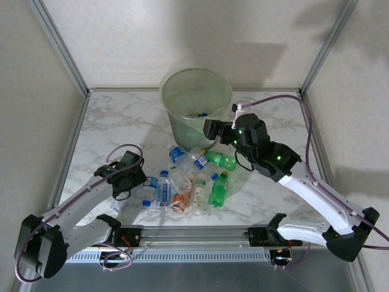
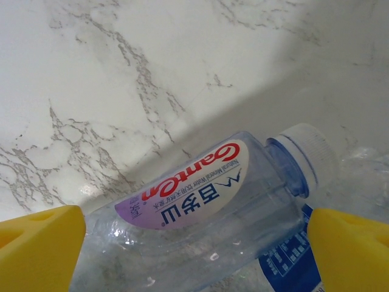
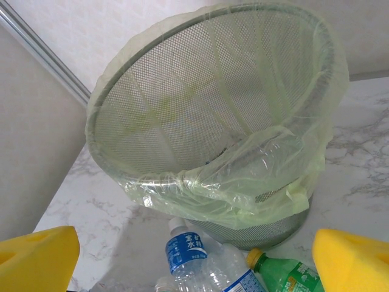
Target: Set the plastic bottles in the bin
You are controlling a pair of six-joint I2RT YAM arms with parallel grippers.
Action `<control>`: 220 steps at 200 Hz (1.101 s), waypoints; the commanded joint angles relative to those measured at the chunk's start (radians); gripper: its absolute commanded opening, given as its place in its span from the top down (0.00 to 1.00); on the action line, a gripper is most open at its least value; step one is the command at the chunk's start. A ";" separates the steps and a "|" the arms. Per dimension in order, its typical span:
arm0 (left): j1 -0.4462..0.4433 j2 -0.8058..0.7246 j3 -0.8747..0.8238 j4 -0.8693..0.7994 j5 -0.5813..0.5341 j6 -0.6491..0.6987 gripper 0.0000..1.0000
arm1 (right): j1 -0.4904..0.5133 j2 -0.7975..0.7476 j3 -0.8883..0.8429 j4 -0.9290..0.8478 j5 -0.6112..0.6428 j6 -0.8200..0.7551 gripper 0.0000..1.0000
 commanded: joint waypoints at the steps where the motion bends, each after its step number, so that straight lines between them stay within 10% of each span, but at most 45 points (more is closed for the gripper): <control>1: 0.008 0.031 -0.014 0.012 -0.028 -0.040 0.06 | 0.004 -0.024 -0.023 0.036 0.029 -0.016 0.01; 220: 0.140 0.189 -0.079 0.245 0.013 -0.053 0.22 | -0.004 0.002 0.028 0.006 0.039 -0.028 0.01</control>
